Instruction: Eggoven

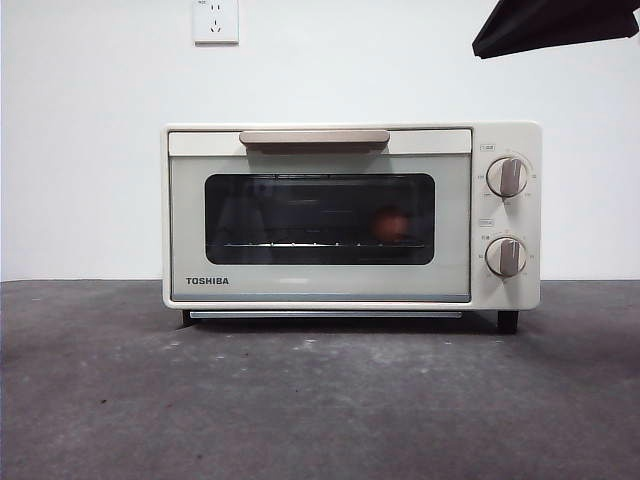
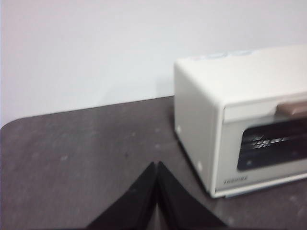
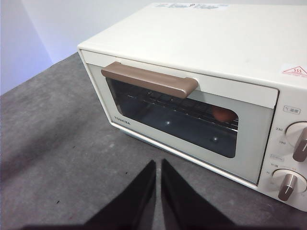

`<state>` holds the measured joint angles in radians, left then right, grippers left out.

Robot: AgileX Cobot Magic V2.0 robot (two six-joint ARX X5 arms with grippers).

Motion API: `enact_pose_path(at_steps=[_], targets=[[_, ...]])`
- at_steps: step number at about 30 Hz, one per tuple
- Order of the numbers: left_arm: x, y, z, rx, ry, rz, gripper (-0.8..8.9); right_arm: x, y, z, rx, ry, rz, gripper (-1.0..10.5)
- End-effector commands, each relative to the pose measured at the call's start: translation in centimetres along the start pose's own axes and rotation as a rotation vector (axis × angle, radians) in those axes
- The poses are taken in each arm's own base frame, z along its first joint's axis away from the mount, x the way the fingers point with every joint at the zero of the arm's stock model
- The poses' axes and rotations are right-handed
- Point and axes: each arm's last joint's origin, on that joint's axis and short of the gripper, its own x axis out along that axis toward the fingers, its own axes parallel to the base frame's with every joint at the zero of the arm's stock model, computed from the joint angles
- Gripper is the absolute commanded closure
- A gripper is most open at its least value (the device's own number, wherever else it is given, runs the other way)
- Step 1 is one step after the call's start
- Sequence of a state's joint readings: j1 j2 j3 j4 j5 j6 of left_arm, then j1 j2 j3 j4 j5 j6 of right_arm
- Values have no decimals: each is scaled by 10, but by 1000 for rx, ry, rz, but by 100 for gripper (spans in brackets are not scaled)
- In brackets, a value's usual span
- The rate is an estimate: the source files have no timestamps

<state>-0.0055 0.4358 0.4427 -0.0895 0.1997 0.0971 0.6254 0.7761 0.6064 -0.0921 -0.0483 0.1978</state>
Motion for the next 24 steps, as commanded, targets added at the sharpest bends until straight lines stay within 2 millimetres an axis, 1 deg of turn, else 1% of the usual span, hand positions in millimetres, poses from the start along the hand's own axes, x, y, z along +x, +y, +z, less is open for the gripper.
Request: enact_pose_path(at_steps=[1,5,7,11,15,20,24], targets=[[-6,-1,-22,24,-4,30,807,0,1,3,-10,-13,4,944],[-13,-3,-57,18,9,63,808,0,1,3,-10,-14,4,944],[-15,-4,-71,18,12,68,808,0,1,3,-10,-14,4,944],[-16,-6,-92,16,16,71,808,0,1,3,-10,-13,4,944],[-17,-8,-106,10,24,70,808,0,1,3,-10,-13,4,944],[-16,-9,-120,-14,88,63,807,0,1,3,-10,-13,4,944],[-16,-9,-121,-47,89,66,807,0,1,3,-10,-13,4,944]])
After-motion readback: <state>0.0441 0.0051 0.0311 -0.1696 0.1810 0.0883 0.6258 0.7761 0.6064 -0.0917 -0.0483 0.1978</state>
